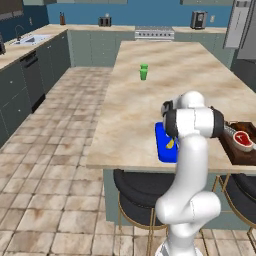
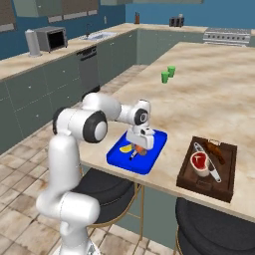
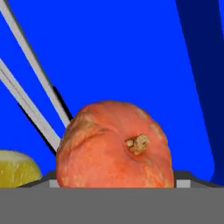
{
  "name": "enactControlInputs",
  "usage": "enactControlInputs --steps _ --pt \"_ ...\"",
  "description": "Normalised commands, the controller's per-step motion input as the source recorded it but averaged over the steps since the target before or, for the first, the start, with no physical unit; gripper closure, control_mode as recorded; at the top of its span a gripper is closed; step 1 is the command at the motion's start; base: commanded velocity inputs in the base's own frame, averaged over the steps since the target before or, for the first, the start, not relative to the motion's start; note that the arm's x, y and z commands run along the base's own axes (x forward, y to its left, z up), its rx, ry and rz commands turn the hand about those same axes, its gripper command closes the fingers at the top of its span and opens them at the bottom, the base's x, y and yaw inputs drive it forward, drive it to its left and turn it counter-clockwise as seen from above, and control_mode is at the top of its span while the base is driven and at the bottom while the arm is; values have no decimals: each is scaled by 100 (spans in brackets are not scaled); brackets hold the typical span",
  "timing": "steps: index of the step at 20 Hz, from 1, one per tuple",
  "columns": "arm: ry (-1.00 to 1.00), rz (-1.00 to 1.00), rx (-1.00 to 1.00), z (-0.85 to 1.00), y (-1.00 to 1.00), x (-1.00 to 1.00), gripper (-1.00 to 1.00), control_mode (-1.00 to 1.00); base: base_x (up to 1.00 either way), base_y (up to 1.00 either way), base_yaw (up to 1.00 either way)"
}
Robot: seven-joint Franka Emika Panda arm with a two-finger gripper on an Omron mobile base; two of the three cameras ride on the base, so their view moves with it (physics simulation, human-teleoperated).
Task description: Gather the lemon wedge and squash from the fridge and place them on a tray on the dining counter. Then gather the chicken drumstick and steak from the fridge and place them on the other tray.
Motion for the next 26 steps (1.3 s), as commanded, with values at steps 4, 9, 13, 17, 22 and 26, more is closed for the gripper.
enactControlInputs --steps 4,9,13,17,22,26 --pt "6 0 0 -52 0 54 -100 -100 0 0 0" --pt "-8 0 0 -25 2 -12 -100 -100 0 0 0" --pt "-21 0 0 1 15 -42 -100 -100 0 0 0" --pt "-31 0 -3 9 23 -45 -100 -100 0 0 0" --pt "-30 0 -3 40 22 -46 -100 -100 0 0 0" --pt "-22 0 0 50 25 -65 -100 -100 0 0 0"
